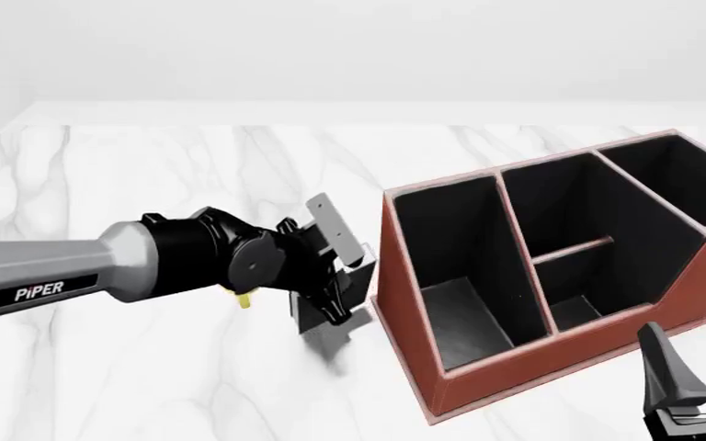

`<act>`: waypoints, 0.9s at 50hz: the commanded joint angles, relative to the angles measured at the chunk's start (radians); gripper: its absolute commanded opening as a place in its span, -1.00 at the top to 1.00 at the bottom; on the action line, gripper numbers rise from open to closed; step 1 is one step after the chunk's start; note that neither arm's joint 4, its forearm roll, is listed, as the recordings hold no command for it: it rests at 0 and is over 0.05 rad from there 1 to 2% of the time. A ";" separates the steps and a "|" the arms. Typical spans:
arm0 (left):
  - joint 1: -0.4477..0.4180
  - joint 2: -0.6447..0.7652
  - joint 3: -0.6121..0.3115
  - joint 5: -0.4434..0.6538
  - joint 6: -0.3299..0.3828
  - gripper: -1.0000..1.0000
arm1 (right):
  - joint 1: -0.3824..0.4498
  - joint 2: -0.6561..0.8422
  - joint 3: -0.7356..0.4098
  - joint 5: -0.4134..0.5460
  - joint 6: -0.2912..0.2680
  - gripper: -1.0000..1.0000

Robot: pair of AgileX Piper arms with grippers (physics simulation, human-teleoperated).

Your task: Pick up the book and place it in the back compartment of the caddy.

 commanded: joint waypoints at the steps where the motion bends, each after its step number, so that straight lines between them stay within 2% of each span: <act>1: -0.023 -0.060 0.036 0.026 -0.023 1.00 | 0.000 -0.003 0.000 0.002 0.000 -1.00; 14: -0.094 -0.202 -0.005 0.182 -0.031 1.00 | 0.003 -0.015 -0.002 0.013 -0.001 -1.00; 17: -0.104 -0.232 -0.007 0.198 -0.011 1.00 | 0.003 -0.015 -0.002 0.014 0.000 -1.00; 21: -0.102 -0.270 -0.060 0.282 -0.017 1.00 | 0.002 -0.018 -0.003 0.017 0.001 -1.00; 23: -0.091 -0.298 -0.087 0.326 0.013 1.00 | 0.002 -0.015 -0.003 0.014 0.000 -1.00; 31: -0.056 -0.365 -0.255 0.517 0.097 1.00 | 0.003 -0.019 -0.004 0.017 -0.002 -1.00; 33: -0.050 -0.368 -0.272 0.532 0.108 1.00 | 0.003 -0.019 -0.004 0.017 -0.003 -1.00; 35: -0.044 -0.375 -0.346 0.590 0.146 1.00 | 0.003 -0.019 -0.003 0.017 -0.003 -1.00; 36: -0.044 -0.375 -0.346 0.590 0.146 1.00 | 0.003 -0.019 -0.003 0.017 -0.003 -1.00; 37: -0.047 -0.376 -0.404 0.621 0.164 1.00 | 0.003 -0.021 -0.004 0.018 -0.004 -1.00; 38: -0.047 -0.376 -0.405 0.621 0.164 1.00 | 0.003 -0.021 -0.004 0.019 -0.004 -1.00; 42: -0.064 -0.358 -0.570 0.716 0.209 1.00 | 0.003 -0.016 -0.006 0.016 -0.003 -1.00; 45: -0.091 -0.320 -0.740 0.804 0.226 1.00 | 0.004 -0.015 -0.005 0.014 -0.004 -1.00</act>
